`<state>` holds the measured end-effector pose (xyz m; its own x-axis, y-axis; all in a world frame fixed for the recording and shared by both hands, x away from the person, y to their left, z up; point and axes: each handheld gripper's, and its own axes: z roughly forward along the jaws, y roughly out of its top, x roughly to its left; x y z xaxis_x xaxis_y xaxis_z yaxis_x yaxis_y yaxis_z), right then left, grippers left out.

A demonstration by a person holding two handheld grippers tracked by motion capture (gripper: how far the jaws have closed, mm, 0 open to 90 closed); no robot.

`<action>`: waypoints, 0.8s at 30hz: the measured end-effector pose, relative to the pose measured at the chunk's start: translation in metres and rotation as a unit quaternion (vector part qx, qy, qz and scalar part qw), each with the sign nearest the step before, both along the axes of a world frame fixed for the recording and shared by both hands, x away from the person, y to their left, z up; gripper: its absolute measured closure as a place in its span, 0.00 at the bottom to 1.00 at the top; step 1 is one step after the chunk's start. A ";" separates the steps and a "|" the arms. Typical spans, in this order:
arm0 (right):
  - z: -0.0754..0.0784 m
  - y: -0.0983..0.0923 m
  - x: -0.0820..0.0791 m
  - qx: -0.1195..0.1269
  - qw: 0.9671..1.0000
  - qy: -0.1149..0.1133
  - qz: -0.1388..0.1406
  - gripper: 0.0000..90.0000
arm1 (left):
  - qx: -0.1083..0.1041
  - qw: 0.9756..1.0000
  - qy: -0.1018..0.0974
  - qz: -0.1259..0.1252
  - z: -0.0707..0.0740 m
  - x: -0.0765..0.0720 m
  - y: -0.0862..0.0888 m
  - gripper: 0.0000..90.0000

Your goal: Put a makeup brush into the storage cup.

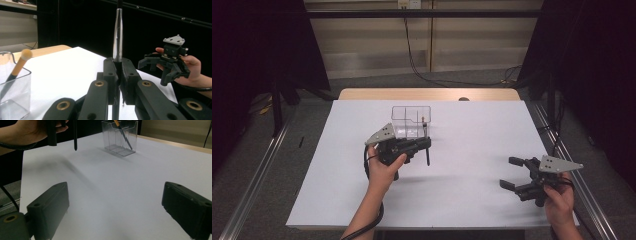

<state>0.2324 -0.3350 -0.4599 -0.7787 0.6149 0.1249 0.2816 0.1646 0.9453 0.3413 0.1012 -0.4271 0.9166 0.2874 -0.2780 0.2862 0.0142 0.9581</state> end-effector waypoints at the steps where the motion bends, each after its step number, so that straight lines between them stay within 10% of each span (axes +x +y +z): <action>1: 0.000 0.000 0.000 -0.003 1.000 0.000 0.000 0.08 | 0.002 1.000 -0.001 0.002 0.000 0.000 0.000 0.93; 24: 0.000 0.001 0.000 -0.004 1.000 0.002 0.002 0.08 | 0.011 1.000 -0.009 0.023 0.024 0.027 -0.005 0.93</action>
